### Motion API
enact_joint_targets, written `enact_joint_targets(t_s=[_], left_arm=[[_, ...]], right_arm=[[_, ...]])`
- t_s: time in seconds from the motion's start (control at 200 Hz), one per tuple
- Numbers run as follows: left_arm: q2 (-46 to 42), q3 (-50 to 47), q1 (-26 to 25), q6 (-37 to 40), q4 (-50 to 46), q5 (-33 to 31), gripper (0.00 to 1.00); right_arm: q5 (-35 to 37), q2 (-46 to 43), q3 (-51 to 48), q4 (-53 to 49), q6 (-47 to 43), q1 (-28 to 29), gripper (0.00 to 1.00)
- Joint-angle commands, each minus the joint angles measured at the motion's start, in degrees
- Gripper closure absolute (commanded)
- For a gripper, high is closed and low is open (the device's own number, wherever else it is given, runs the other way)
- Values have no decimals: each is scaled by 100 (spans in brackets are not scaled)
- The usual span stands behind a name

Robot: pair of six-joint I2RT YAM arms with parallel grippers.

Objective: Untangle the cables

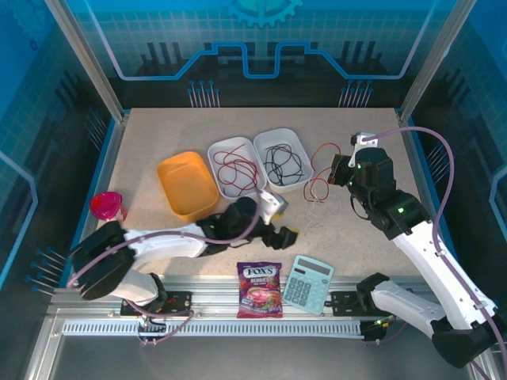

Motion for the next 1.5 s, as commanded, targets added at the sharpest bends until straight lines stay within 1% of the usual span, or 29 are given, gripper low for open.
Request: enact_joint_targets(t_s=[0.0,0.1,0.245,0.29,0.375,0.425,0.47,0.485,0.49,0.55,0.59,0.755,0.851,1.116,1.261,1.491], left_arm=[[487,486,-288,253,1095,-349,12],[881,659,-336,41,1409,-509,13],[1297,842,-345,-241,1791,-431,13],[1408,943,-349,-283,1794,-481,15],[1604,1102,-341,-352,1781,-614,24],[1673,1222,-341,-343,1654,-656,33],[1721,1292,-332,-334,1516,-679,46],[1734,1295,-328,-327,1479,-673,48],[1732,1295,-325,-330,1479,-671,51],[1741,1242,-291,-377,1448,-669,68],[1736,1175,-260,-426,1470,-615,76],[1649,792,-90,-708,1512,-404,92],[1646,563,9,-952,1664,-353,100],[1714,269,202,-1313,1653,-520,100],[1735,265,248,-1330,1362,-658,100],[1907,254,266,-1370,1225,-615,100]], right_arm=[[252,-17,216,-34,131,95,100],[246,-7,241,-61,130,114,100],[295,-12,249,-98,166,150,100],[291,-12,261,-89,171,165,100],[296,-21,282,-83,174,180,100],[291,-6,313,-95,155,184,100],[316,12,368,-127,96,184,100],[316,27,398,-144,62,180,100],[319,34,412,-150,52,182,100],[439,87,589,-264,-96,188,100],[550,108,692,-335,-198,189,100],[1165,68,1065,-568,-631,155,100],[1353,42,1230,-715,-754,76,100],[1466,5,1730,-1127,-899,-346,100],[1412,-3,2063,-1185,-1112,-739,100],[1650,-34,2683,-1024,-1570,-1393,100]])
